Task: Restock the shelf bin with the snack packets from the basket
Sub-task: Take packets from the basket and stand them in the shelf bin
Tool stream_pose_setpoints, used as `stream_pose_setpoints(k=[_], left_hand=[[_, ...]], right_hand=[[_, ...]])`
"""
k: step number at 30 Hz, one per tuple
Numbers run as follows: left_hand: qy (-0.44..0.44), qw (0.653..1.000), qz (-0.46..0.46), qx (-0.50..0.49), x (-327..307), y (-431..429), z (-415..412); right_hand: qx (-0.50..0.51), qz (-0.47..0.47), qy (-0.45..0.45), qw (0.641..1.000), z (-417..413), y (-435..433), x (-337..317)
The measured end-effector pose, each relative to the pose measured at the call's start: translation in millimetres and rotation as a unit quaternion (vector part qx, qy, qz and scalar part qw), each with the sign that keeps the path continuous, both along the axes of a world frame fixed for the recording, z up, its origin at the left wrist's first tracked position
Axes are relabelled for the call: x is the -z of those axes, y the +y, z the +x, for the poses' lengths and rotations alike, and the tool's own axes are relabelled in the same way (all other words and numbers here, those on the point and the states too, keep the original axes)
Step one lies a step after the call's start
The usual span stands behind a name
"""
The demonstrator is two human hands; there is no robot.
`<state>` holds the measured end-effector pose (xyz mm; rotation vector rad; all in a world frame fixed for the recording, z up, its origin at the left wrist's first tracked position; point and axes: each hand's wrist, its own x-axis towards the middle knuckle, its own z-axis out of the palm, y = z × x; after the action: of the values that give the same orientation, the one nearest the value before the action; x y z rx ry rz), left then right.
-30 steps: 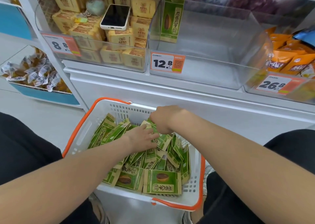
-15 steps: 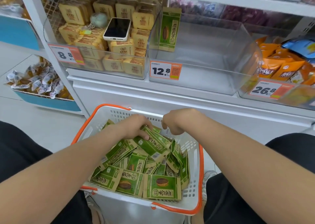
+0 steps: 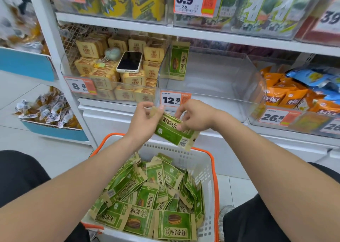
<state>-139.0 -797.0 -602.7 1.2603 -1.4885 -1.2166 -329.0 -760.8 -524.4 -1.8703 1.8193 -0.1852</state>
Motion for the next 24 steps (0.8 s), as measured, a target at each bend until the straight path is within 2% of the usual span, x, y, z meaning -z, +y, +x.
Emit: stream_pose_setpoints(k=[4, 7, 9, 14, 17, 19, 21, 23, 24], left_hand=[[0.058, 0.991, -0.021, -0.117, -26, -1, -11], [0.110, 0.984, -0.027, -0.139, -49, -8, -15], [0.109, 0.986, -0.038, -0.124, -66, -20, -13], [0.013, 0.981, -0.121, -0.153, -99, -45, -14], [-0.001, 0.980, -0.116, -0.159, -102, -62, -19], [-0.028, 0.977, -0.121, -0.172, -107, -73, -24], [-0.055, 0.972, -0.138, -0.181, -114, -83, -30], [-0.037, 0.975, -0.128, -0.180, -120, -91, -35], [-0.007, 0.981, -0.113, -0.160, -122, -94, -37]], right_hand=[[0.053, -0.066, -0.150, 0.985, 4, -9, -14], [0.076, -0.195, -0.154, 0.966, 9, -14, -25], [0.085, -0.249, -0.148, 0.953, 10, -16, -33], [0.034, -0.238, -0.156, 0.958, 3, -25, -54], [0.042, -0.228, -0.186, 0.955, 2, -35, -61], [0.025, -0.216, -0.166, 0.962, 6, -40, -63], [-0.006, -0.217, -0.095, 0.972, 12, -46, -60], [-0.009, -0.262, -0.006, 0.965, 15, -59, -51], [0.011, -0.280, 0.003, 0.960, 14, -69, -47]])
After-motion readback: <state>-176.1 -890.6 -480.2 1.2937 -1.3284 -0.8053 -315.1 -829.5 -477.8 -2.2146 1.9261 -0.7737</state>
